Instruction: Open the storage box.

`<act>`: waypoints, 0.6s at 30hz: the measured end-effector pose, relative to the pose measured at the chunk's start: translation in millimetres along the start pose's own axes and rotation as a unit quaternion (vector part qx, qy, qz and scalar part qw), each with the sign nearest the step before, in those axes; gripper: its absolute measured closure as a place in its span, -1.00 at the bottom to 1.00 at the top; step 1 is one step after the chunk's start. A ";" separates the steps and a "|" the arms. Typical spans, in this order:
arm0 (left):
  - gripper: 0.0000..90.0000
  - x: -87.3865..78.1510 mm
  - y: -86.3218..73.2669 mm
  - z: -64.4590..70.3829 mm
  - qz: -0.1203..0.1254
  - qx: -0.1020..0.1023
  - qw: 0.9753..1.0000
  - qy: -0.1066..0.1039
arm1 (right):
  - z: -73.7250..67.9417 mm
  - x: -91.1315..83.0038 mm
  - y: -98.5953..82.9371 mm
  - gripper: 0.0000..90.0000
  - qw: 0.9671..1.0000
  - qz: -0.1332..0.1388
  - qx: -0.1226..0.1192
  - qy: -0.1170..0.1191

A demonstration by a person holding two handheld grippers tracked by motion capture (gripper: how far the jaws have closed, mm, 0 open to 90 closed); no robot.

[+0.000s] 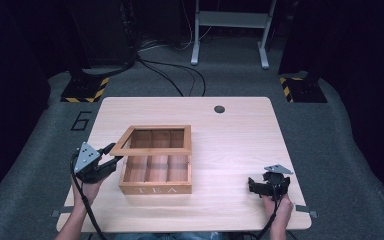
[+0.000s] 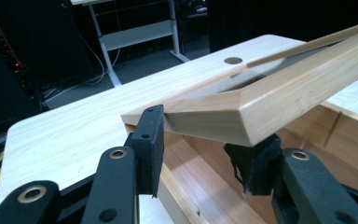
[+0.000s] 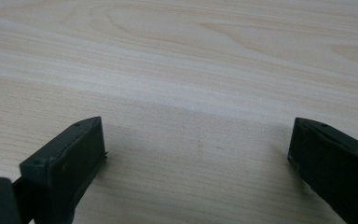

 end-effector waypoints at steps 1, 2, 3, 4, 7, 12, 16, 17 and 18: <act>0.24 -0.7 -2.3 0.9 0.000 0.001 1.000 -0.002 | 0.0 0.0 0.0 -0.92 1.000 0.000 0.000 0.000; 0.23 -1.4 -4.6 1.6 -0.001 0.002 1.000 -0.002 | 0.0 0.0 0.0 -0.92 1.000 0.000 0.000 0.000; 0.22 -1.7 -7.3 2.6 0.001 -0.001 1.000 -0.003 | 0.0 0.0 0.0 -0.92 1.000 0.000 0.000 0.000; 0.21 -2.0 -10.2 3.3 0.000 -0.002 1.000 -0.006 | 0.0 0.0 0.0 -0.92 1.000 0.000 0.000 0.000; 0.19 -2.8 -18.7 5.2 -0.002 -0.004 1.000 -0.011 | 0.0 0.0 0.0 -0.92 1.000 0.000 0.000 0.000; 0.14 -3.1 -30.5 7.8 -0.014 -0.012 1.000 -0.021 | 0.0 0.0 0.0 -0.92 1.000 0.000 0.000 0.000; 0.10 -2.0 -38.5 8.5 -0.026 -0.017 0.999 -0.034 | 0.0 0.0 0.0 -0.92 1.000 0.000 0.000 0.000; 0.10 -1.6 -40.4 9.1 -0.029 -0.020 0.999 -0.035 | 0.0 0.0 0.0 -0.93 1.000 0.000 0.000 0.000; 0.08 -0.8 -42.3 9.8 -0.033 -0.024 0.999 -0.037 | 0.0 0.0 0.0 -0.92 1.000 0.000 0.000 0.000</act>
Point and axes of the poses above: each handheld gripper's, and its own axes: x roughly forward along the jaws, y roughly out of its top, z roughly to its right, the point moved 2 cm from there along x, roughly forward along the jaws, and after that the axes turned 6 degrees about y, right-handed, at the moved point
